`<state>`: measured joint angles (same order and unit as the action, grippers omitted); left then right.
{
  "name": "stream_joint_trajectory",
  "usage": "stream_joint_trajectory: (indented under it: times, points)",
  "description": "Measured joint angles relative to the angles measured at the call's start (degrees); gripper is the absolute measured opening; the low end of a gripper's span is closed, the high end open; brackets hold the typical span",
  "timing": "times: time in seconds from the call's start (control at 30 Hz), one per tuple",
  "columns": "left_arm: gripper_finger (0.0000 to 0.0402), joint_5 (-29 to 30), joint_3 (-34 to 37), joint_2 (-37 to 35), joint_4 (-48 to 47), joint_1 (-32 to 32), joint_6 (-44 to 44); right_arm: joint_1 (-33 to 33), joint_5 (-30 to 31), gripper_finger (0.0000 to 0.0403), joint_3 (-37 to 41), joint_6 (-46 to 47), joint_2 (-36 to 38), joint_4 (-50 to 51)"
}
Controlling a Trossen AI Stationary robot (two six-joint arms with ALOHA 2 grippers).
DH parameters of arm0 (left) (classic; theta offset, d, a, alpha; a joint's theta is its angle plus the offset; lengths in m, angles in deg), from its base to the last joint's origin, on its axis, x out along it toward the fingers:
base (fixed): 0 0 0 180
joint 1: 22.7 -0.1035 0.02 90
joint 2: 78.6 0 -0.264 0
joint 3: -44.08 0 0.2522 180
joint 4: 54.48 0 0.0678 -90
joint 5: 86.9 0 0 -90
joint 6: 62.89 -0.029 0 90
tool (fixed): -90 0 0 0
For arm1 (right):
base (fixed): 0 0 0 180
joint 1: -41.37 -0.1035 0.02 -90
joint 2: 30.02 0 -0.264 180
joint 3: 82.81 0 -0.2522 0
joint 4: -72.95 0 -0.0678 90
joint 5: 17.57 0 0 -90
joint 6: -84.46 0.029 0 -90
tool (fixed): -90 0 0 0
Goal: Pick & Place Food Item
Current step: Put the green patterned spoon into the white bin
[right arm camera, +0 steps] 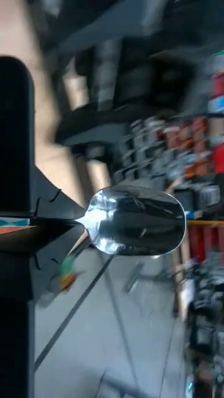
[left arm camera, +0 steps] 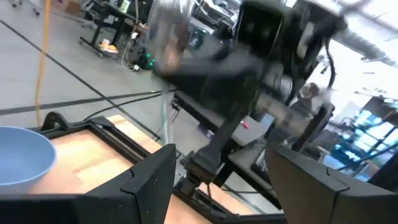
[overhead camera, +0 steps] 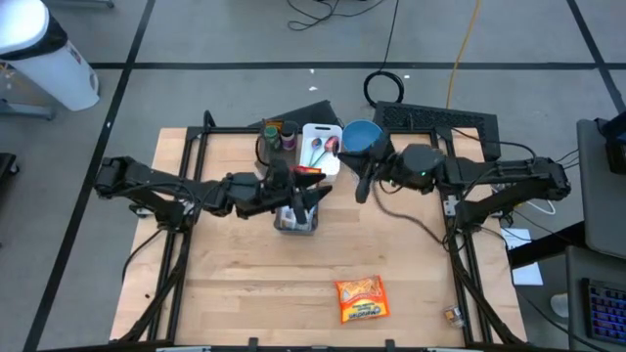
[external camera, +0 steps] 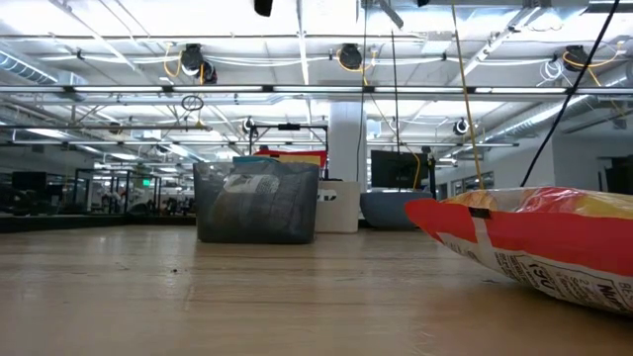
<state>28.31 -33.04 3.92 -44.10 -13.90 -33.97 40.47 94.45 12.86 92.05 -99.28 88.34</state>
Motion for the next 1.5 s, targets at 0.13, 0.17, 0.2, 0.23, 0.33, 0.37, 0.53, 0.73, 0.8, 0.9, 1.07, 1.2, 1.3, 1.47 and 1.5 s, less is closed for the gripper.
stream_joint_trajectory:
  times: [0.13, 0.17, 0.2, 0.23, 0.33, 0.37, 0.53, 0.73, 0.8, 0.9, 1.07, 1.2, 1.3, 1.47, 1.5]
  points:
    - [0.0255, 3.7, 0.0, 0.0, 0.0, 0.8, -2.6, 1.2, -4.7, 0.0000, 0.0, 3.6, 0.4, -6.5]
    - [0.0255, 3.9, 0.0, 0.0, 0.0, 0.7, -3.3, 1.3, -5.6, 0.0000, 0.0, 3.8, 0.4, -7.7]
    - [0.0255, 4.0, 0.0, 0.0, 0.0, 0.6, -3.9, 1.3, -5.8, 0.0000, 0.0, 3.9, 0.0, -9.5]
    - [0.0255, 4.0, 0.0, 0.0, -0.1, 0.4, -4.6, 1.3, -5.8, 0.0000, 0.0, 4.0, -0.5, -11.2]
    - [0.0255, 3.5, 0.0, 0.0, 0.0, -0.4, -4.9, 1.3, -7.1, 0.0000, 0.0, 4.6, -2.0, -13.6]
    - [0.0255, 3.3, 0.0, 0.0, 0.0, -0.7, -4.8, 1.3, -8.3, 0.0000, 0.0, 5.4, -2.7, -14.7]
    - [0.0255, 0.3, 0.0, 0.0, 0.1, -1.9, -4.6, 0.8, -10.4, 0.0000, 0.0, 6.7, -5.7, -19.6]
    - [0.0255, -0.4, 0.0, 0.0, 0.0, -2.0, -4.2, 0.4, -11.4, 0.0000, 0.0, 6.7, -5.8, -23.9]
    - [0.0255, -0.4, 0.0, 0.0, 0.0, -2.0, -4.1, 0.5, -11.8, 0.0000, 0.0, 6.7, -5.9, -24.7]
    - [0.0255, -0.8, 0.0, 0.0, 0.1, -2.0, -3.5, 0.5, -11.8, 0.0000, 0.0, 6.2, -5.9, -26.5]
    - [0.0255, -1.4, 0.0, 0.0, 0.1, -2.1, -2.9, 0.5, -11.8, 0.0000, 0.0, 4.9, -5.9, -26.7]
    - [0.0255, -1.4, 0.0, 0.0, 0.1, -2.1, -2.8, 0.5, -11.9, 0.0000, 0.0, 4.6, -5.9, -27.4]
    - [0.0255, -1.4, 0.0, 0.0, 0.2, -2.1, -2.1, 0.5, -13.4, 0.0000, 0.0, 3.7, -5.9, -27.7]
    - [0.0245, -1.6, 0.0, 0.0, 0.2, -2.1, -1.7, 0.5, -14.3, 0.0000, 0.0, 3.7, -7.3, -29.9]
    - [0.0237, -2.0, 0.0, 0.0, 0.2, -2.1, -1.7, 0.5, -15.0, 0.0000, 0.1, 3.7, -7.5, -29.9]
